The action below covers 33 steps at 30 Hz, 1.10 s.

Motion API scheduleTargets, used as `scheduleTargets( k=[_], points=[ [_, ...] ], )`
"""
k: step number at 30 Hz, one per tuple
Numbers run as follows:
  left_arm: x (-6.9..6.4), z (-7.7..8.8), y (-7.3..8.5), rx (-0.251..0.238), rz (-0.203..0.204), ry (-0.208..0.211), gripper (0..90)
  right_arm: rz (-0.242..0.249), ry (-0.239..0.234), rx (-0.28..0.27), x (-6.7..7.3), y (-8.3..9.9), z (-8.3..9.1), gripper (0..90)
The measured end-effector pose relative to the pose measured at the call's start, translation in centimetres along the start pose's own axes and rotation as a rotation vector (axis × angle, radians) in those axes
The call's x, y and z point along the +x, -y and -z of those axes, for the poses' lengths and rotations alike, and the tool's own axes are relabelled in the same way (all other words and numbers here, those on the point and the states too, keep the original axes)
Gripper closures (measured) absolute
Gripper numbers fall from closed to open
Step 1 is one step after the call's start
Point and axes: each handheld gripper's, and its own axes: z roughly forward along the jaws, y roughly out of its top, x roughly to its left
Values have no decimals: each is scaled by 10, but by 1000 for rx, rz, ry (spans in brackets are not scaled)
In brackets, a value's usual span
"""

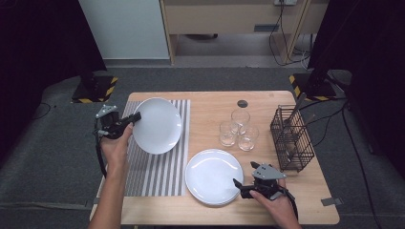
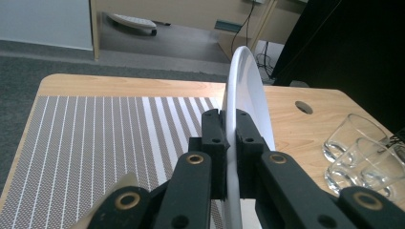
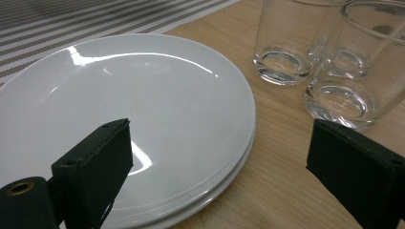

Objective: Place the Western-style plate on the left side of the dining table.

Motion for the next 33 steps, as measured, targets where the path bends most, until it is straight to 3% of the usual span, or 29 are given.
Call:
scheduleTargets(
  k=[14,33],
  points=[
    [12,-12,10,15,27,-14,858,-7,7,13,-1,3,-1,87],
    [17,-19,26,35,50,-24,858,-2,2,22,-1,5,-3,93]
  ],
)
